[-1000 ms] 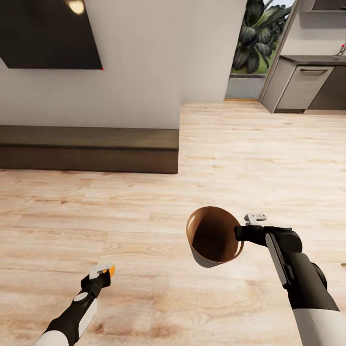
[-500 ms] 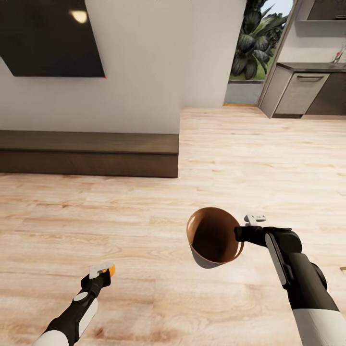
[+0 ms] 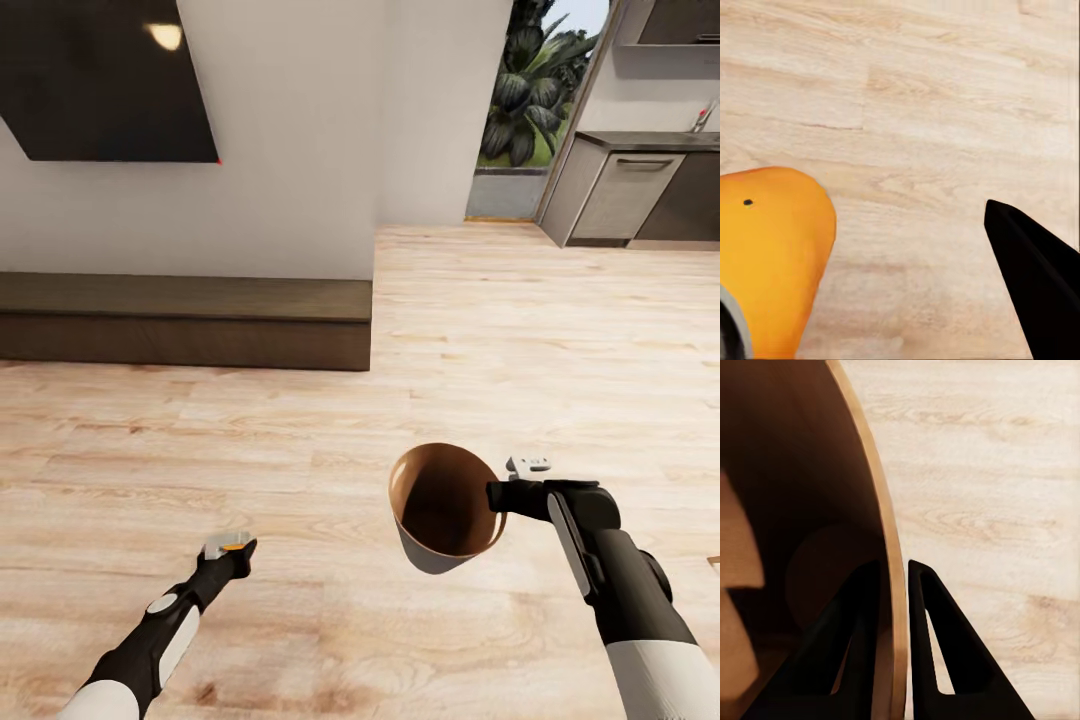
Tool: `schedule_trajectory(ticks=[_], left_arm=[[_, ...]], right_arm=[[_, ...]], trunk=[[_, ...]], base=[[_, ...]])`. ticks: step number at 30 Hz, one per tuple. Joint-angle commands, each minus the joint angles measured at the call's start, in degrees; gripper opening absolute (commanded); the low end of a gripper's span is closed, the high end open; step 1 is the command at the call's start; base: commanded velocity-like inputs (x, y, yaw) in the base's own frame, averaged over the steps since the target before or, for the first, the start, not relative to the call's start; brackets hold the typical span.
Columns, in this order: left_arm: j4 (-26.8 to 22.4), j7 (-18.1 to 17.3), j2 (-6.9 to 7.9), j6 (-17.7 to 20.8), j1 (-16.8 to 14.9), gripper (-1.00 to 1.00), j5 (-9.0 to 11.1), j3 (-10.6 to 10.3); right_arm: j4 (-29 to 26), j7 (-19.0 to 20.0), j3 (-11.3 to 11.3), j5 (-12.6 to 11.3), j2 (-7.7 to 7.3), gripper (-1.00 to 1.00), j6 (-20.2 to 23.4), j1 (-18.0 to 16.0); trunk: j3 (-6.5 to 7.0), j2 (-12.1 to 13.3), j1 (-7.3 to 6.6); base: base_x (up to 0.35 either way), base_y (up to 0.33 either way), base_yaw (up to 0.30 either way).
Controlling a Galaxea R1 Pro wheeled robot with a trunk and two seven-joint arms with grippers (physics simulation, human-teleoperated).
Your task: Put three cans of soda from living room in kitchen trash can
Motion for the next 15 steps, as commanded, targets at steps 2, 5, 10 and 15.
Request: schedule_trajectory(ticks=[2, 5, 10, 15], left_arm=[[-0.3, -6.4, 0.4, 2.0, 0.0, -1.0, 0.0, 0.7], [-1.3, -10.8, 0.91, 4.6, 0.0, -1.0, 0.0, 1.9], [-8.9, -23.9, 2.08, 14.7, 0.0, -1.0, -0.1, 8.2], [-13.9, -31.6, 2.53, 22.7, 0.0, -1.0, -0.1, 9.7]], right_arm=[[1.2, 0.3, 0.1, -1.4, 0.01, -1.0, -1.4, 0.0], [2.1, 0.3, 0.2, -1.4, 0.01, -1.0, -2.1, 0.0], [4.5, -0.6, 0.4, -1.4, 0.03, -1.0, -2.9, 0.0], [7.2, -2.9, 0.5, -1.4, 0.15, -1.0, -5.2, 0.0]], trunk=[[0.01, 0.0, 0.0], [0.01, 0.0, 0.0], [0.01, 0.0, 0.0], [0.01, 0.0, 0.0]], base=[[0.0, 0.0, 0.0], [0.0, 0.0, 0.0], [0.0, 0.0, 0.0], [0.0, 0.0, 0.0]])
